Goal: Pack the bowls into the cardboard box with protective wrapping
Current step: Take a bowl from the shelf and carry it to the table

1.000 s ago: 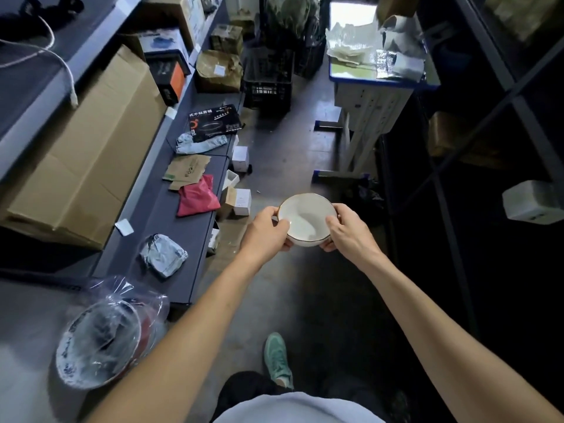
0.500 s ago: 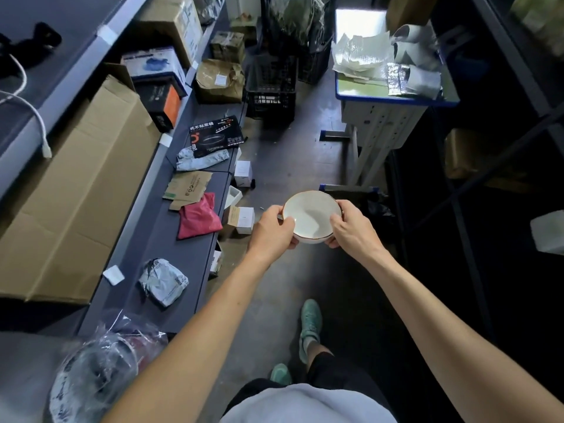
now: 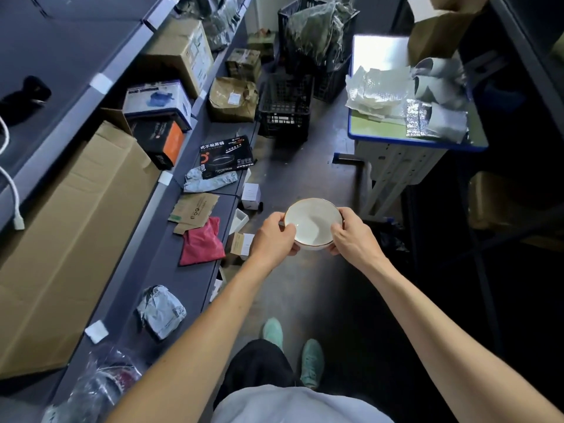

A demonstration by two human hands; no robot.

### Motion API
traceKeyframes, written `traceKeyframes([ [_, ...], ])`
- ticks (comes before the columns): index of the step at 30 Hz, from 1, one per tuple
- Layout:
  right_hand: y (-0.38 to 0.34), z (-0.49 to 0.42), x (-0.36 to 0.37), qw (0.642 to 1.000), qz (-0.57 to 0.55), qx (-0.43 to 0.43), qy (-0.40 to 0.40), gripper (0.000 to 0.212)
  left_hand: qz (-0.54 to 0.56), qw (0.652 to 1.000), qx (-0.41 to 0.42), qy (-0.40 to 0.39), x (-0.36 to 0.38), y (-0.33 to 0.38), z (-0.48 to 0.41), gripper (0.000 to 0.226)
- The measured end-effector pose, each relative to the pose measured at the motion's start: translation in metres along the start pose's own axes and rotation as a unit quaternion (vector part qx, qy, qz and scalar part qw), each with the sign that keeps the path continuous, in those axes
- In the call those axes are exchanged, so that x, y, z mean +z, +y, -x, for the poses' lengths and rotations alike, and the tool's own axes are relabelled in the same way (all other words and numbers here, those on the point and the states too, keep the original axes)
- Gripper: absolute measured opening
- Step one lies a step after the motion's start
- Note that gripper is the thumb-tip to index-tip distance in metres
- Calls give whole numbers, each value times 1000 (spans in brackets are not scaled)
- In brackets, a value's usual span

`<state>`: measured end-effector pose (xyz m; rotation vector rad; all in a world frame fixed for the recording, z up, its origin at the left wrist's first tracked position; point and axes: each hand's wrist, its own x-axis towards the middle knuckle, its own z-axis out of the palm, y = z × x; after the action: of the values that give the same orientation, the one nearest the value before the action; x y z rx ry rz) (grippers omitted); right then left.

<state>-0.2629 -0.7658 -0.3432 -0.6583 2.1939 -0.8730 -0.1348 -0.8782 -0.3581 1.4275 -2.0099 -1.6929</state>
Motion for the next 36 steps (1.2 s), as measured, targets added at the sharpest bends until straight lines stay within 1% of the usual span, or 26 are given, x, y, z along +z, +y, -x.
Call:
traceKeyframes([
  [4,-19,-43,2,1000,13,11,11,39,-5,1000,5,1,-13,15,-42,20],
  [9,-54,-109,10,999,22,18,17,43,-32,999,13,3,-39,39,-110,21],
  [14,-87,-163,14,999,20,39,15,50,-42,999,14,-15,-67,65,-171,24],
  [18,-105,-198,13,999,38,29,15,51,-74,997,36,-15,-81,78,-215,22],
  [22,-120,-234,7,998,11,50,28,49,-72,996,45,-15,-86,91,-253,17],
  [25,-128,-258,2,999,2,41,25,48,-51,998,32,-23,-86,101,-278,24],
  [27,-133,-277,-3,999,-7,39,23,47,-63,997,33,-20,-86,109,-298,24],
  [29,-137,-300,-10,999,-10,37,23,52,-85,995,45,-9,-84,118,-322,18],
  [31,-140,-330,-21,999,-11,37,21,55,-99,994,52,2,-80,134,-345,17],
  [36,-143,-398,-54,999,-27,14,16,40,-79,997,21,-14,-63,181,-392,27],
])
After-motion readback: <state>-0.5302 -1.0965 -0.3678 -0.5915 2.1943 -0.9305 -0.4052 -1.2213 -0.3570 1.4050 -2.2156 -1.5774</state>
